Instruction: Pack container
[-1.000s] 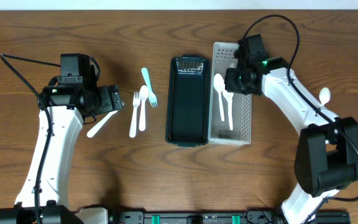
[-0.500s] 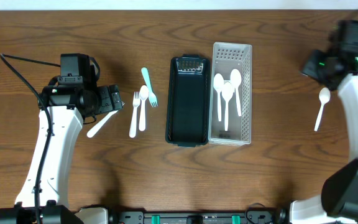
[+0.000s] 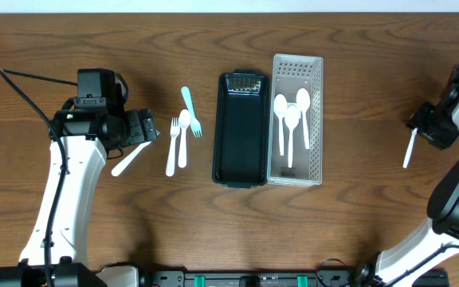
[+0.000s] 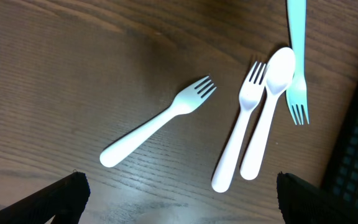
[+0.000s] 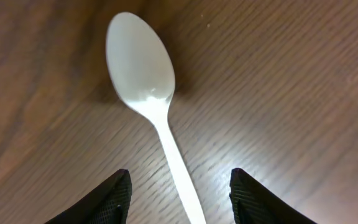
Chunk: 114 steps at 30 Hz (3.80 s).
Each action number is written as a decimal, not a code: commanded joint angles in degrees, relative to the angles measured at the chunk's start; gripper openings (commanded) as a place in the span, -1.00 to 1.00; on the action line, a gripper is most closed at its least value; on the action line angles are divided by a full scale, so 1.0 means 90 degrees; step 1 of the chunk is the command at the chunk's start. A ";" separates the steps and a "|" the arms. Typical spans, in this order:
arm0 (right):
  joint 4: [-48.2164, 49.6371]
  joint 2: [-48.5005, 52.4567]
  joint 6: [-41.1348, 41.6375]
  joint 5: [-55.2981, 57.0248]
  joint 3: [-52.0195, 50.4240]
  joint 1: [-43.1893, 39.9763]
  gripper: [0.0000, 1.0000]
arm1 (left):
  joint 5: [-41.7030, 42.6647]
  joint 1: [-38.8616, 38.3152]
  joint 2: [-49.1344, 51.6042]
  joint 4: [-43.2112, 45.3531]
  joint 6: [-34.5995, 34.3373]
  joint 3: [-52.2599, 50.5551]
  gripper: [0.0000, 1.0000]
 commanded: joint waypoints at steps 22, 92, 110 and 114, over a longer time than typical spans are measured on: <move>0.0432 0.0775 -0.0219 0.0066 -0.0051 -0.0102 -0.37 | 0.0041 0.0027 0.0027 -0.0017 0.0056 0.0114 0.96; -0.0430 -0.1166 -0.0075 -0.1200 0.0381 0.0529 0.51 | -0.0389 0.0075 0.1739 0.0374 0.3881 0.0197 0.70; -0.0403 -0.0952 -0.0078 -0.1195 0.0379 0.0503 0.40 | -0.0231 0.0401 0.2769 0.0284 0.5442 0.0148 0.31; -0.0406 -0.0952 -0.0078 -0.1192 0.0381 0.0500 0.40 | -0.0075 0.0520 0.2892 0.0294 0.5442 0.0148 0.20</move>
